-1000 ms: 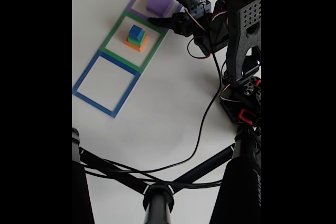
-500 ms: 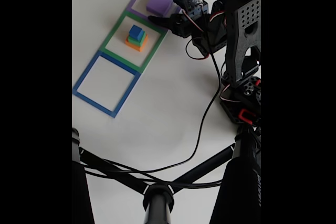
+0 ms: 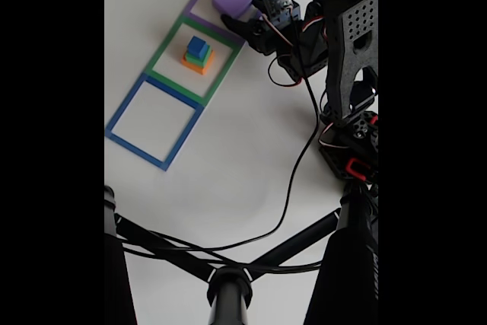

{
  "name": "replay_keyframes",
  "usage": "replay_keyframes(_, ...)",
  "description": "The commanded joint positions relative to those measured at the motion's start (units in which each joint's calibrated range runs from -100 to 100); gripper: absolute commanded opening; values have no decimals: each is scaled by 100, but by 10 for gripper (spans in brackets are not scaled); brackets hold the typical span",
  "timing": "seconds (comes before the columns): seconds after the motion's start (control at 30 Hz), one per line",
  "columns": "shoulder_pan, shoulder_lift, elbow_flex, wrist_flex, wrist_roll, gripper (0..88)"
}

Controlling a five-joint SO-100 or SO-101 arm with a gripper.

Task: Tower of hanoi

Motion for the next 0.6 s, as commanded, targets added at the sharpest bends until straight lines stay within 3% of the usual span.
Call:
replay_keyframes(0.0, -61, -83, -98, -115, 0, 159)
replay_keyframes(0.33, -70, -633, 11, 242, 0, 146)
replay_keyframes(0.57, -118, -2643, 375, 2047, 0, 143)
